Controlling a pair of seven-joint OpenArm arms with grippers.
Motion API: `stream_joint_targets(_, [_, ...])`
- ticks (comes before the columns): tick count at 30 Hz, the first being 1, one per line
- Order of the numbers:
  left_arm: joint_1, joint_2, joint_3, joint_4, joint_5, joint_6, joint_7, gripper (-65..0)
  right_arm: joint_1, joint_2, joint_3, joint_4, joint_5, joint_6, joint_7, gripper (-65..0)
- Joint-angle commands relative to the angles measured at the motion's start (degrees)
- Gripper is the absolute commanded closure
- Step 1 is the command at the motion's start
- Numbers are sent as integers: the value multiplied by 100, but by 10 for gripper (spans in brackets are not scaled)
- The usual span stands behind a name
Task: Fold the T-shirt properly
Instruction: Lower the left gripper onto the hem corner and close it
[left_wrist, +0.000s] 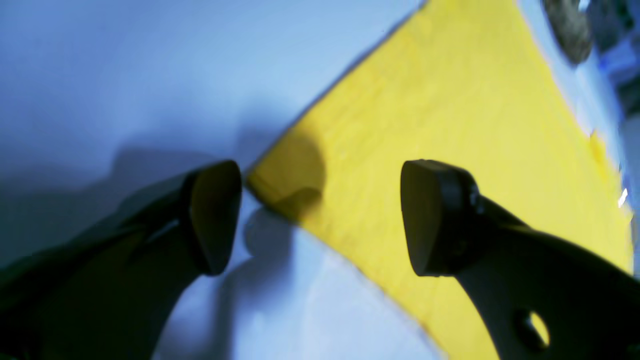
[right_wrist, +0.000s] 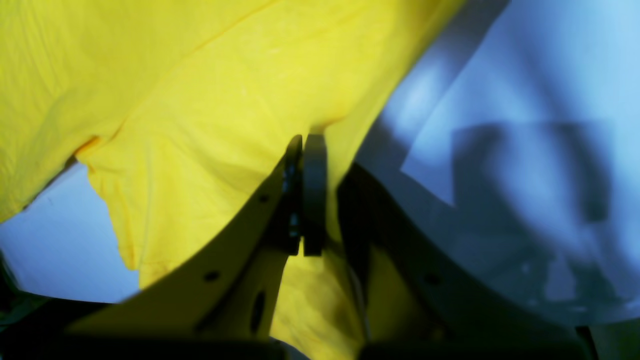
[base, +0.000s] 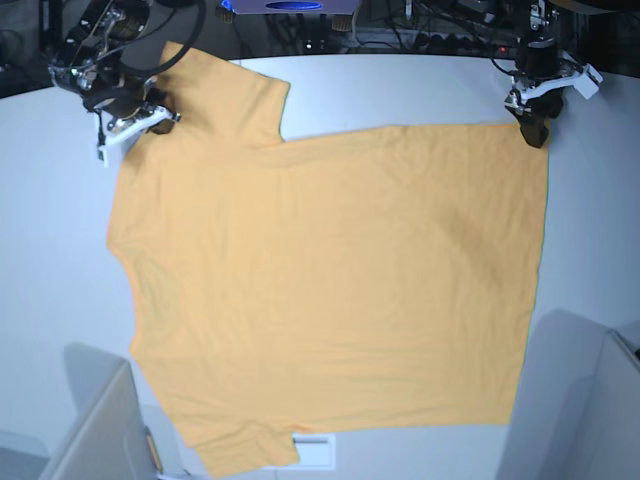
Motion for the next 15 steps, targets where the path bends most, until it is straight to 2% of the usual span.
stream_joint_targets(1, [85,-57,8,-54,-154,119,246,-485,-20,29,4,37,-139,-1,-115,0])
stream_joint_targets(9, [5,-65,70,61,-181,119,273,-485,-20,29,4,28,-139,-1,-107,0])
stream_joint_targets(15, [-232,-57,17,52,-181,119,870,-485,-12,29,4,19,-148,-10,-107,0])
